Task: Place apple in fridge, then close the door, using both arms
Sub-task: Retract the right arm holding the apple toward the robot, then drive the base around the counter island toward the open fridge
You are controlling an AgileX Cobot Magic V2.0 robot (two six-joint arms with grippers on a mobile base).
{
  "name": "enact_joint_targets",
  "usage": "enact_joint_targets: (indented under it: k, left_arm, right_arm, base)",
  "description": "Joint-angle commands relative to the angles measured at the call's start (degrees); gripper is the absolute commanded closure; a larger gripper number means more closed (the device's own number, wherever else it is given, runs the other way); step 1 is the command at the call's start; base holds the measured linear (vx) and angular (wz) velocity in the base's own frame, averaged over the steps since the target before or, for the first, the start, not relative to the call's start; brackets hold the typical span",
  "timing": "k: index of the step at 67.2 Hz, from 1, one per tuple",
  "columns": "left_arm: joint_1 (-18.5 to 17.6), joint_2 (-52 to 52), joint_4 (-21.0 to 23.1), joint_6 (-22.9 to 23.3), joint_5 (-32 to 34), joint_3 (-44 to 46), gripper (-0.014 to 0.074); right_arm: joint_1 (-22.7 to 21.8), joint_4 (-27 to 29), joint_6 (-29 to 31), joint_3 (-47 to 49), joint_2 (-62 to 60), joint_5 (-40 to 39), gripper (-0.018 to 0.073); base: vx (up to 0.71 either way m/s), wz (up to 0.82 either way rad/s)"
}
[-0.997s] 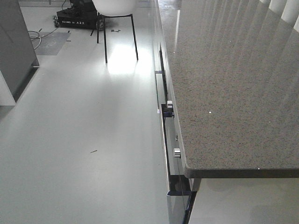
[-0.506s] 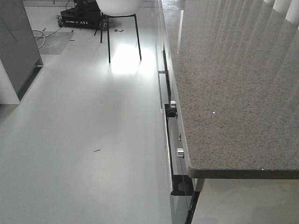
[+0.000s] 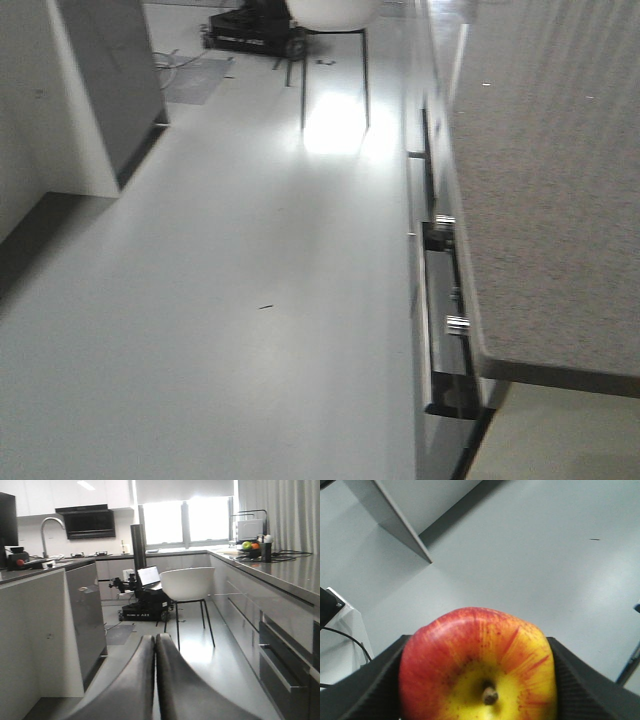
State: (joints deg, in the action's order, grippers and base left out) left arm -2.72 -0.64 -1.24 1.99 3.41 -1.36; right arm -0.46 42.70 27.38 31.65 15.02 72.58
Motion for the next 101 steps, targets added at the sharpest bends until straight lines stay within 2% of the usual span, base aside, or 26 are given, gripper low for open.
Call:
enact_joint_targets:
  k: [1,101]
  left_arm:
    - [-0.1,-0.9,0.4,0.2,3.8,-0.7,0.0603]
    - [-0.1,-0.9,0.4,0.2,3.8,-0.7,0.0603]
  right_arm:
    - [0.0,3.1,0.4,1.3,0.7,-0.6,0.0172]
    - [0.0,3.1,0.4,1.3,0.7,0.7,0.0172]
  base:
    - [-0.09,0.45]
    - [-0.09,0.42]
